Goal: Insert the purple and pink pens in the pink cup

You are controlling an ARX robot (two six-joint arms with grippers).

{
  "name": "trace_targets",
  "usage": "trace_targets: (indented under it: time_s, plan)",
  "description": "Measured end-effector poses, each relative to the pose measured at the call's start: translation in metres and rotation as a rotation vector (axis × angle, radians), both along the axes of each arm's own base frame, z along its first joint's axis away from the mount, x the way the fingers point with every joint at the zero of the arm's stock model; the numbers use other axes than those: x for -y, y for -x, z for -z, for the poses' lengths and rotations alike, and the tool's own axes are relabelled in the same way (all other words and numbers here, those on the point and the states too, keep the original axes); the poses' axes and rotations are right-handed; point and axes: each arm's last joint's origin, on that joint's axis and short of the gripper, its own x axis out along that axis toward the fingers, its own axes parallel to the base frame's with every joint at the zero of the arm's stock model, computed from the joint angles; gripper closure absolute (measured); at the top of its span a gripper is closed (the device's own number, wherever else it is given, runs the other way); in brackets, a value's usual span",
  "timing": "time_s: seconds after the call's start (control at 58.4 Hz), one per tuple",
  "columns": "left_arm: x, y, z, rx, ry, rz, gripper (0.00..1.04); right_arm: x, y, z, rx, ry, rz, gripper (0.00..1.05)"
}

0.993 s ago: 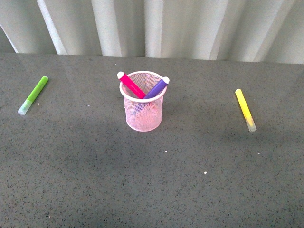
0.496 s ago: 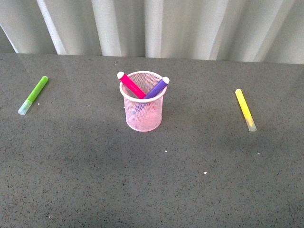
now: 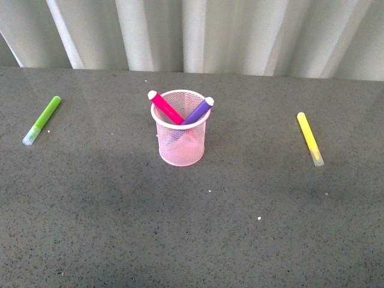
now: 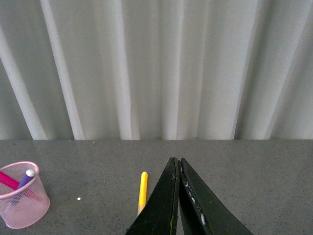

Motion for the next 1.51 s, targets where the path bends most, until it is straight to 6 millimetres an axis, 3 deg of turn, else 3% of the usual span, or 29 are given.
trace_targets:
  time_s: [0.12, 0.377, 0.976, 1.506]
  plan:
    - [0.0000, 0.0000, 0.0000, 0.000, 0.000, 0.000, 0.07, 0.0000, 0.0098, 0.0027, -0.005, 0.000, 0.000, 1.01]
    - [0.0000, 0.0000, -0.0001, 0.001, 0.000, 0.000, 0.07, 0.0000, 0.0101, 0.0028, -0.005, 0.000, 0.000, 1.01]
    - [0.0000, 0.0000, -0.0001, 0.001, 0.000, 0.000, 0.07, 0.0000, 0.0101, 0.0028, -0.005, -0.001, 0.000, 0.05]
    - [0.0000, 0.0000, -0.0001, 0.001, 0.000, 0.000, 0.07, 0.0000, 0.0101, 0.0028, -0.005, -0.001, 0.000, 0.07]
